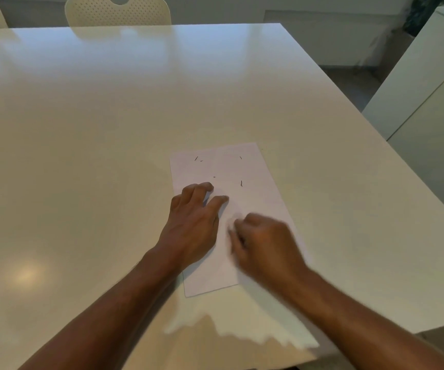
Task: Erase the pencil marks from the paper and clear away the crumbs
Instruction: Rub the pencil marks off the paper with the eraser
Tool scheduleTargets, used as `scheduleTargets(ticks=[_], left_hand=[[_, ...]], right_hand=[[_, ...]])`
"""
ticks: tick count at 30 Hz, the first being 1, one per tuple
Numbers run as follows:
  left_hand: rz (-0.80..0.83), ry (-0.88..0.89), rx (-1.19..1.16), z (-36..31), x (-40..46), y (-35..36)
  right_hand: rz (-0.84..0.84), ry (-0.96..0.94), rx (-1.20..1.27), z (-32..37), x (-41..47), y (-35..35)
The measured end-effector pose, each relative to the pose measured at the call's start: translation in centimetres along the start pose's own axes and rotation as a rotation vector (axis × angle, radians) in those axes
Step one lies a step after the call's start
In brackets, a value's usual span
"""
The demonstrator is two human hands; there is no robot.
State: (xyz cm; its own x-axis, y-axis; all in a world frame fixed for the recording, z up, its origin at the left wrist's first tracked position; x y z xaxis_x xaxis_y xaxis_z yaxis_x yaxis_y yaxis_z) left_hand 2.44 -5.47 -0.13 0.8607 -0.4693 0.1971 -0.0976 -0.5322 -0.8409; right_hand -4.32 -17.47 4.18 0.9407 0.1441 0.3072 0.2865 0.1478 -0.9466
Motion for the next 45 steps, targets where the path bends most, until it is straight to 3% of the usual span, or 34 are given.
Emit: scheduleTargets(ticks=[2,7,13,18,22,24,28,34,39,45], left_hand=[[0.006,-0.001,0.006,0.0,0.0,0.0],[-0.007,0.001,-0.004,-0.2,-0.1,-0.1],[0.006,0.011,0.033,0.0,0.1,0.2],[0.014,-0.009,0.006,0.0,0.1,0.2],[0.027,-0.013,0.006,0.0,0.1,0.2],[0.031,-0.012,0.004,0.0,0.1,0.2],[0.039,-0.027,-0.008,0.0,0.1,0.1],[0.043,-0.021,0.006,0.0,0.1,0.1],[0.038,-0.019,-0.002,-0.1,0.1,0.1],[0.046,-0.015,0.015,-0.1,0.2,0.2]], right_hand=[[0.034,-0.078,0.012,0.7,-0.3,0.3],[-0.047,0.214,-0.107,-7.4,2.8,-0.2],[0.056,-0.03,-0.022,-0.5,0.0,-0.1],[-0.029,0.245,-0.146,-8.7,2.3,-0.2],[0.03,0.069,-0.078,-2.7,-0.1,-0.2],[0.053,0.021,-0.066,-2.9,-0.3,-0.1],[-0.032,0.254,-0.155,-10.1,2.3,-0.6],[0.064,0.001,-0.056,-3.0,-0.4,-0.3],[-0.044,0.232,-0.138,-10.0,2.6,-0.5],[0.058,0.008,-0.059,-3.7,-0.1,-0.3]])
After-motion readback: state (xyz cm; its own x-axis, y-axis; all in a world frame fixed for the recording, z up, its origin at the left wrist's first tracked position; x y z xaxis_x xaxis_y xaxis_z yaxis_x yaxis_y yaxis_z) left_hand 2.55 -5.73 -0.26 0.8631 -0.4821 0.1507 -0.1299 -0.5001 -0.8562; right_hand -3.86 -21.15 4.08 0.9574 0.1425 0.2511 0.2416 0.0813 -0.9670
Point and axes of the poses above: each hand's wrist, its own x-axis towards the middle knuckle, its own y-axis out of the palm, z = x × y, the point moved 7 cm from there along x, towards the middle knuckle, and after that the axes turned 13 degrees about -x, right-handed, at the moved point
